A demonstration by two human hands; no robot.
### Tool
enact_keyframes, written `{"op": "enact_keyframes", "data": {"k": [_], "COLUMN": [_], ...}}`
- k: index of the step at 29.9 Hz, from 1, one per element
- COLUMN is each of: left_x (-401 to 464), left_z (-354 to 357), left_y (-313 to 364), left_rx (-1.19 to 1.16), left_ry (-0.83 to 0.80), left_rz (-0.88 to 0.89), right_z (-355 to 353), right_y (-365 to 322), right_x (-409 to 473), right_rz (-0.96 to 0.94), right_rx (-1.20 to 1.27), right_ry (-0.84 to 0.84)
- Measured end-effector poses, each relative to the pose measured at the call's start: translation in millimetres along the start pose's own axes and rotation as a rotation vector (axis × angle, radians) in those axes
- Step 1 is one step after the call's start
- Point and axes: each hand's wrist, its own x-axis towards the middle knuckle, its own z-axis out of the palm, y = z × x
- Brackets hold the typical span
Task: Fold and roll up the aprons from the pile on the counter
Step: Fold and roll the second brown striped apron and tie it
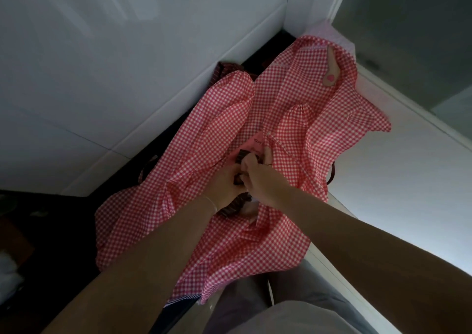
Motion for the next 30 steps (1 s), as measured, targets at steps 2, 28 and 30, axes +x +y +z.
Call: {"op": "enact_keyframes", "data": {"k": [2, 28, 30], "left_x": [0, 33, 36], "left_z": [3, -37, -38], "left_y": [-1, -6, -7], "left_rx": [0.022, -0.298, -0.308], "left_ry": [0.074, -0.242, -0.25], "left_rz": [-0.047, -0.295, -0.312], "right_z": [-1, -3, -6], "right_y": [-3, 13, 10], "right_x": [-2, 24, 24], "right_rz": [-0.069, 0.311, 0.313], "right_rx": [0.039, 0.057, 0.054], "right_ry": [0.04, -0.034, -0.084]}}
